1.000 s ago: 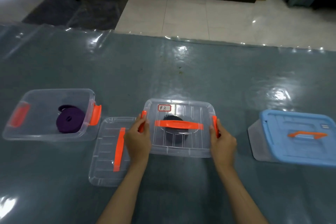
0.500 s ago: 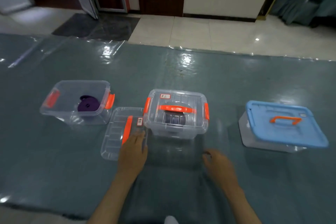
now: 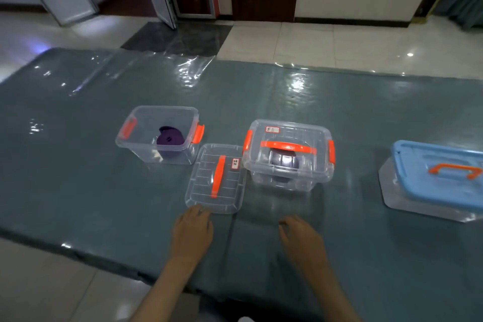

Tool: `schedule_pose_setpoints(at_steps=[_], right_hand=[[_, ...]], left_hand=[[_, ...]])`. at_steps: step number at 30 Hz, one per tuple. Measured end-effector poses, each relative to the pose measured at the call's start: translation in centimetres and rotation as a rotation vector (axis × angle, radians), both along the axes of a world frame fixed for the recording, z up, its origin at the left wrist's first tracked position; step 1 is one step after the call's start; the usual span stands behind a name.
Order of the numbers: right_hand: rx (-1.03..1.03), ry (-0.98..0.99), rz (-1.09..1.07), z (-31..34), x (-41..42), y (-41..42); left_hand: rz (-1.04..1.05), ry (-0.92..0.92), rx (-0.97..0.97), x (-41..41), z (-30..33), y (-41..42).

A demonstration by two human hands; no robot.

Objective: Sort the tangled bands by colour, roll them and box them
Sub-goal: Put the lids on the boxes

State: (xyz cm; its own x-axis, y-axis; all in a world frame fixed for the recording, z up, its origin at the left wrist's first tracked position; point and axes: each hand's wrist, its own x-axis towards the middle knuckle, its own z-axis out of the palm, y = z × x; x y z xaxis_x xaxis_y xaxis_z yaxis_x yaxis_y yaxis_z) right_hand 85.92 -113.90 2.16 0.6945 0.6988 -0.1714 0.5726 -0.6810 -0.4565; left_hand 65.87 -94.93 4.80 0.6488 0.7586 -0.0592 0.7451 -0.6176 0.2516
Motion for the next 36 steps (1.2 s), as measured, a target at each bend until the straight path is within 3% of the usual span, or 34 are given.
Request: schedule_pose_setpoints(at_steps=[10, 15, 21, 25, 29, 36], right_hand=[[-0.053, -0.012, -0.036, -0.9, -6.3, 11.6], [-0.042, 0.073, -0.081, -2.4, -9.3, 20.4], [-0.006, 0.145, -0.249, -3.8, -9.1, 28.3], [-0.021, 0.226, -0.425, -5.5, -9.2, 31.0], [-0.126, 0.178, -0.541, -6.2, -9.4, 32.7], [-0.305, 0.111, -0.459, -4.6, -8.8, 32.7]], left_hand=[[-0.086, -0.027, -0.032, -2.9, -0.8, 12.2], [-0.2, -0.13, 0.072, -5.0, -0.5, 20.2], [-0.199, -0.242, 0.097, -6.6, 0.0, 28.4], [-0.187, -0.088, 0.065, -7.4, -1.1, 32.4], [-0.166, 0.013, -0.027, -7.9, -2.9, 34.1], [-0.179, -0.02, -0.038, -8.4, -4.9, 34.4]])
